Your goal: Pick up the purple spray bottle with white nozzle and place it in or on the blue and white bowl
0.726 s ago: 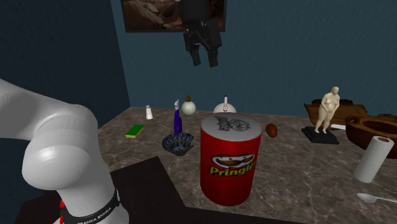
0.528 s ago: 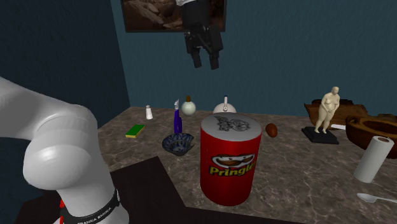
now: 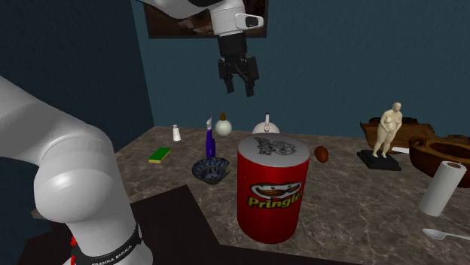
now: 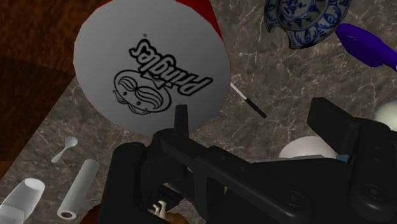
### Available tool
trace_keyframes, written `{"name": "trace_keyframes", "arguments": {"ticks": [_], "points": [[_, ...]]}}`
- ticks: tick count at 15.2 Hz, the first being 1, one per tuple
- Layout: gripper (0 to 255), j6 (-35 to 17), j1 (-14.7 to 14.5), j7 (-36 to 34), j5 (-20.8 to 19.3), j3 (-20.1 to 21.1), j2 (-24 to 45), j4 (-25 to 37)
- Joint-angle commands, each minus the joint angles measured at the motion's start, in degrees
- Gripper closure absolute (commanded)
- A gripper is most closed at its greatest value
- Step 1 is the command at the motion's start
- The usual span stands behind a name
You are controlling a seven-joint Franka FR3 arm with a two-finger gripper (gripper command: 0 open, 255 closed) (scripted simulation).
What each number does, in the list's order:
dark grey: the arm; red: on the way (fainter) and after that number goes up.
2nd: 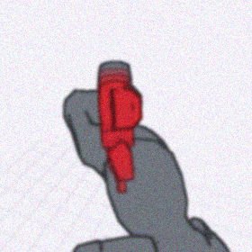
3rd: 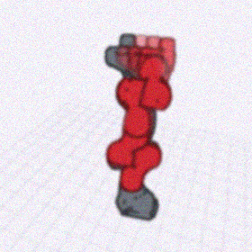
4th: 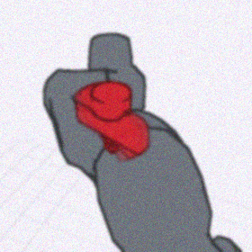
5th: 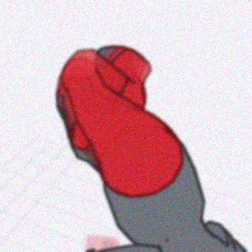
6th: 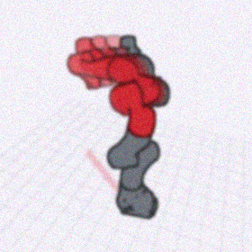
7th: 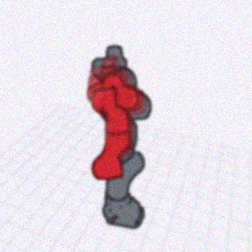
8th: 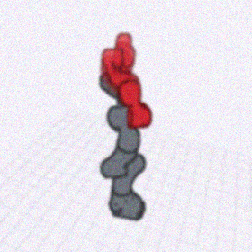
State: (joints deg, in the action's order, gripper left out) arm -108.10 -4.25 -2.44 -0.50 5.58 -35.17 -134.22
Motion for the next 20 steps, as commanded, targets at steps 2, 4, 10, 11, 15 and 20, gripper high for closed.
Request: {"name": "trace_keyframes", "arguments": {"ticks": [2, 4, 10, 11, 15, 20], "points": [[0, -3.15, -1.82, -0.12, 1.34, 1.79, 3.73, 0.12], [0, -5.17, -2.94, -0.09, 2.1, 2.93, 6.32, 0.36], [0, -10.85, -6.12, 0.0, 3.89, 6.46, 14.56, 2.05], [0, -11.73, -6.63, 0.01, 4.09, 7.06, 15.98, 2.47], [0, -15.02, -8.55, -0.03, 4.6, 9.48, 21.82, 4.49], [0, -18.59, -10.89, -0.33, 4.4, 12.46, 29.35, 7.78]]}}
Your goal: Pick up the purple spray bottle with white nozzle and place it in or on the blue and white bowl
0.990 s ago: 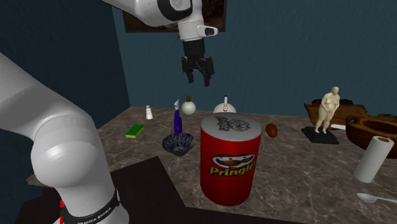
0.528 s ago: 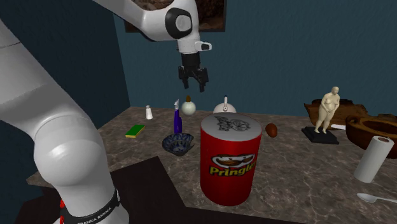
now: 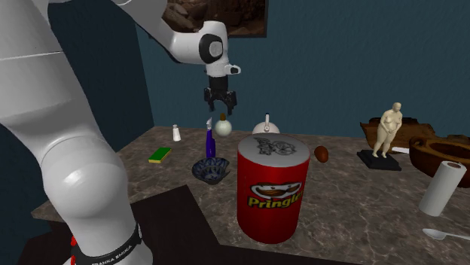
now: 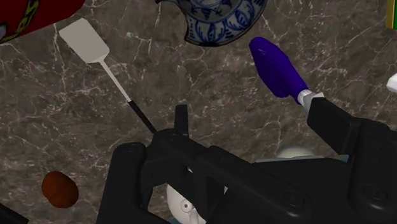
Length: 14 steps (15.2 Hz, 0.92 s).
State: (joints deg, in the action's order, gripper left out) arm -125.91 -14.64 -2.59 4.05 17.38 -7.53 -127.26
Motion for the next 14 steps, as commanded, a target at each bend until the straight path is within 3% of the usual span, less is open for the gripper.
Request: {"name": "trace_keyframes", "arguments": {"ticks": [1, 10, 14], "points": [[0, -1.41, -0.98, -0.28, -0.31, 1.23, 3.24, 1.58], [0, -5.64, -5.66, -1.58, -3.26, 5.44, 16.63, 9.31], [0, -8.33, -6.04, -2.28, -4.27, 5.26, 18.66, 8.52]]}}
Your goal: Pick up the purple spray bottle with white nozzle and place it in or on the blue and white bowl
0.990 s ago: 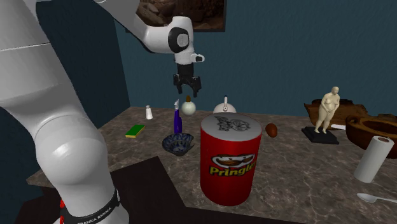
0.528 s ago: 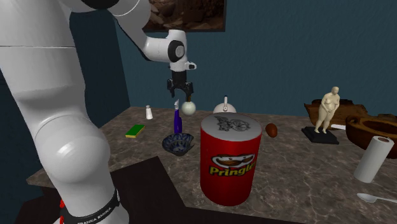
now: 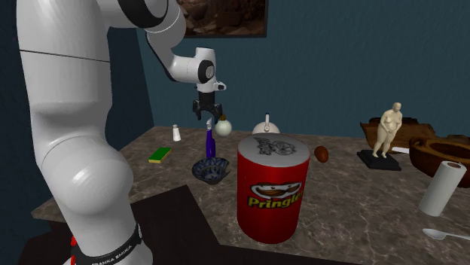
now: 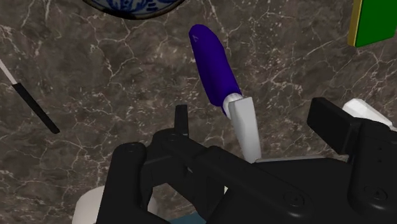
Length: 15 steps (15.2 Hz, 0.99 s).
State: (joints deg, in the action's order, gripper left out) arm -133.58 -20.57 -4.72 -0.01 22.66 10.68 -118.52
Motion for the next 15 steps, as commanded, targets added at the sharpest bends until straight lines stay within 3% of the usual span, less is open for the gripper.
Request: {"name": "trace_keyframes", "arguments": {"ticks": [1, 11, 12, 15], "points": [[0, -1.32, -0.21, -0.34, -0.48, -0.07, 0.98, -0.39], [0, -3.0, -0.5, -0.83, -1.21, -0.25, 2.38, -0.76], [255, -3.0, -0.5, -0.83, -1.21, -0.25, 2.38, -0.76], [255, -3.0, -0.5, -0.83, -1.21, -0.25, 2.38, -0.76]]}}
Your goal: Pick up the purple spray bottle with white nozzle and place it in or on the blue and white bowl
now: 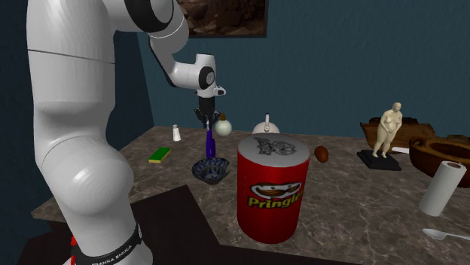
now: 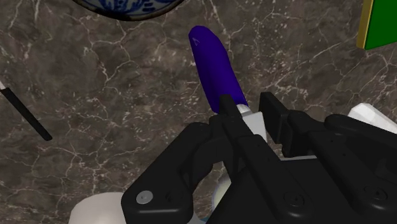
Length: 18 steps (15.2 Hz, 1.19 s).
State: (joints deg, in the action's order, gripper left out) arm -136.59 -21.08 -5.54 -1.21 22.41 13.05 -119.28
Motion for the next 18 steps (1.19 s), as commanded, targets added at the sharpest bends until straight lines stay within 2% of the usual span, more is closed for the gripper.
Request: {"name": "trace_keyframes", "arguments": {"ticks": [1, 6, 18], "points": [[255, 0.0, 0.01, 0.0, 0.0, -0.01, 0.01, -0.01], [255, 0.0, 0.0, 0.0, -0.01, -0.01, 0.02, -0.01], [255, 8.4, 0.7, 1.21, 2.41, 0.62, -5.02, 3.7]]}}
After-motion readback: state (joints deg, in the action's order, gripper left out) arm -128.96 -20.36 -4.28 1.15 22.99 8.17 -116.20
